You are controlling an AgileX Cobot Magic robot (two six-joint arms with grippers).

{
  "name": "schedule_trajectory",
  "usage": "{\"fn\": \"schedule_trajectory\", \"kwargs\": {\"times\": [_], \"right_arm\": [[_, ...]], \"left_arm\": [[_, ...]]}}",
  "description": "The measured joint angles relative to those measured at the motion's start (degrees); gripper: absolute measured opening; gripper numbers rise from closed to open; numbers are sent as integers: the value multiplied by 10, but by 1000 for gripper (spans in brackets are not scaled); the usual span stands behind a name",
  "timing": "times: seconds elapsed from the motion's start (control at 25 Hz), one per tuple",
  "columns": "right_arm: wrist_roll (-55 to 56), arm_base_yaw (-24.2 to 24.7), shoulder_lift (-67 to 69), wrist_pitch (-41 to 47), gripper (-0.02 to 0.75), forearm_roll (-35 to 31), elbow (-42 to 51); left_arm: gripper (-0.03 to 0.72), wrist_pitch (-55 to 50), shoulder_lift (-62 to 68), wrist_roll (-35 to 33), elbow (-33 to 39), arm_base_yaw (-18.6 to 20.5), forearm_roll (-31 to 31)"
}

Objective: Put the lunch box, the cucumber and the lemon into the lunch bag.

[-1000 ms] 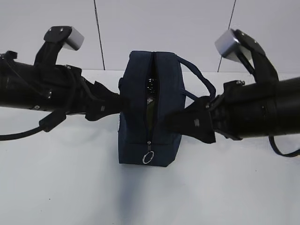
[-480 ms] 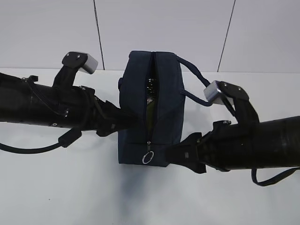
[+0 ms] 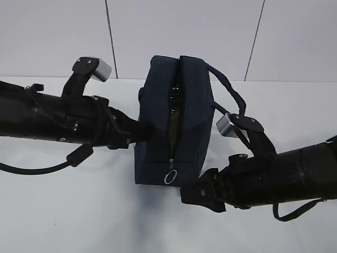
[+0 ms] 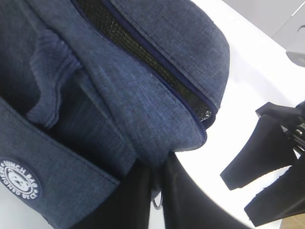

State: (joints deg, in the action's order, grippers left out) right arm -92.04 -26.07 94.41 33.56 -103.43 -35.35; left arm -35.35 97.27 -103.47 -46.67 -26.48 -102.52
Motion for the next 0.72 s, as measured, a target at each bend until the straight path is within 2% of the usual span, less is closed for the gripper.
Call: {"fn": "schedule_trajectory", "kwargs": {"times": [0.36, 0.72], "right_arm": [[-11, 0, 1, -1, 368, -1, 0], [-26, 0, 1, -51, 368, -1, 0]], "left_arm": [[11, -3, 0, 0, 0, 0, 0], [11, -32, 0, 17, 0, 0, 0]]}}
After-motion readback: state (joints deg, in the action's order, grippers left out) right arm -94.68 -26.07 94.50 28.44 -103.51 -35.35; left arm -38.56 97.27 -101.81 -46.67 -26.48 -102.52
